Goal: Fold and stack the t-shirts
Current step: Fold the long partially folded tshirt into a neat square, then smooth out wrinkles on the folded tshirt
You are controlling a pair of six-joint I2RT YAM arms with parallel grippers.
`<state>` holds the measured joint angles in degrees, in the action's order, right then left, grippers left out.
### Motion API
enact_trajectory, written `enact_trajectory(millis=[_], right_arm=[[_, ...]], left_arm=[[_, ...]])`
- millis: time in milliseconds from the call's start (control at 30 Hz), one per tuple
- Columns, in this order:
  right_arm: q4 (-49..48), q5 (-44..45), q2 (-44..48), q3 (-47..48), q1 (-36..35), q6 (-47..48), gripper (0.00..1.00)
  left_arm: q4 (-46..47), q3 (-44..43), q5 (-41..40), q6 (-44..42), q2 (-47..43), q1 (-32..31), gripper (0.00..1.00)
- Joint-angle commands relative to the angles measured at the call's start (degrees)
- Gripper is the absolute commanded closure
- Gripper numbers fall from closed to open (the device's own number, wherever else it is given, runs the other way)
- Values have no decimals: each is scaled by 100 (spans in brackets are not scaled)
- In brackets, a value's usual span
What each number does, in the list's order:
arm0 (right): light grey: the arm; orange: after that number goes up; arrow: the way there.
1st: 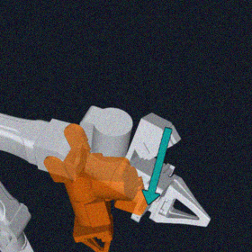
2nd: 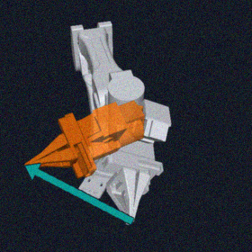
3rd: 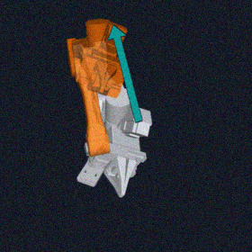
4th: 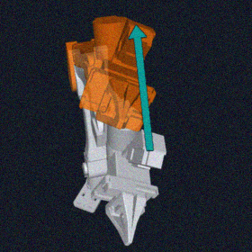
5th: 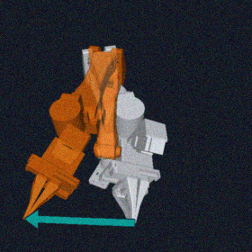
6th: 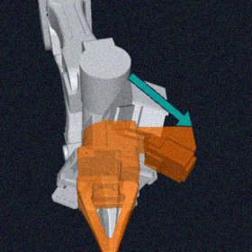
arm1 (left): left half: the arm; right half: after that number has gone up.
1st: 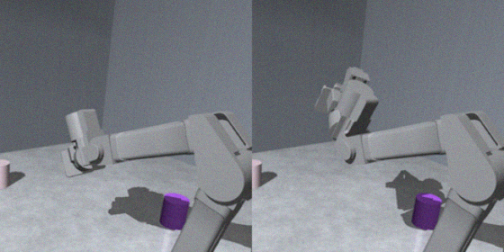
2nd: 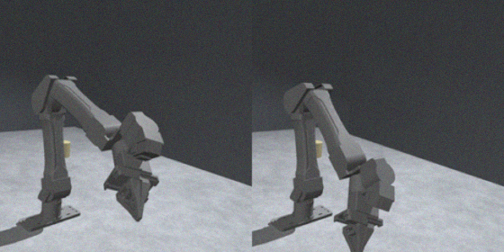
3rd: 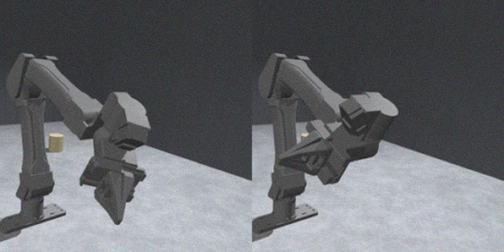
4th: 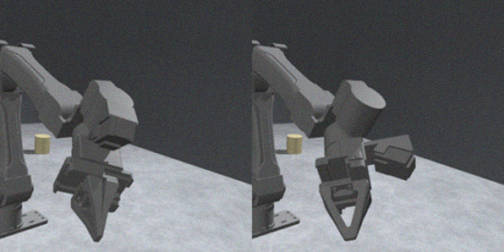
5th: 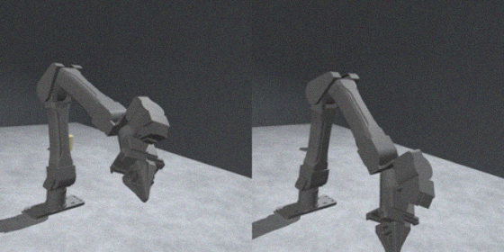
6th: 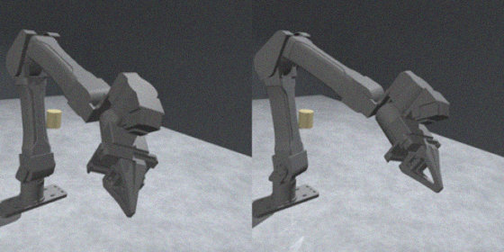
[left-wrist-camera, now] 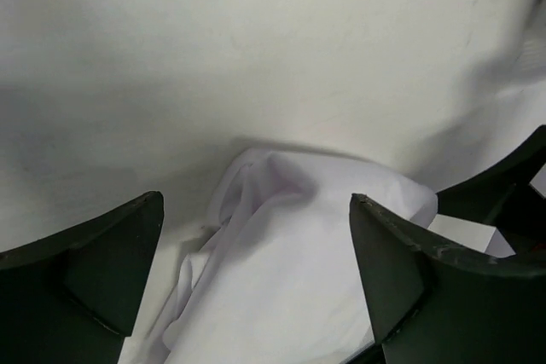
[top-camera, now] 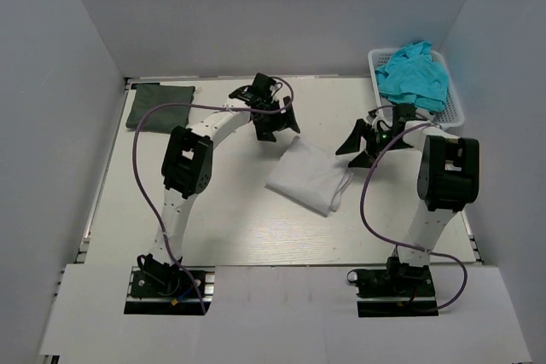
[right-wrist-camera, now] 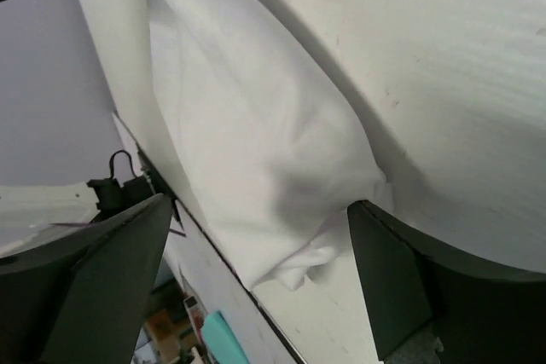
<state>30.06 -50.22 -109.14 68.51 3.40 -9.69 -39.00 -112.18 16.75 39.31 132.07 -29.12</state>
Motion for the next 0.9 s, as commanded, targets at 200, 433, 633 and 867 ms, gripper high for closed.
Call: enact_trajectory(millis=[200,433,633,867], right_arm=[[677,2294,1446,471,-137,-427,10],[264,2123,2169,-407,-690,-753,10],[-1148,1453,1959,-1083,-893,-1603,10],[-1636,1585,1352,-1542,-990,-1729,10]], left_arm=[[243,36,-524,-310,-1103,-23,0],[586,302,-42,-310,-1166,-401,0],[789,1048,443,-257,-946,-691,0],[1264,3341,329,23,-1691,-858,0]])
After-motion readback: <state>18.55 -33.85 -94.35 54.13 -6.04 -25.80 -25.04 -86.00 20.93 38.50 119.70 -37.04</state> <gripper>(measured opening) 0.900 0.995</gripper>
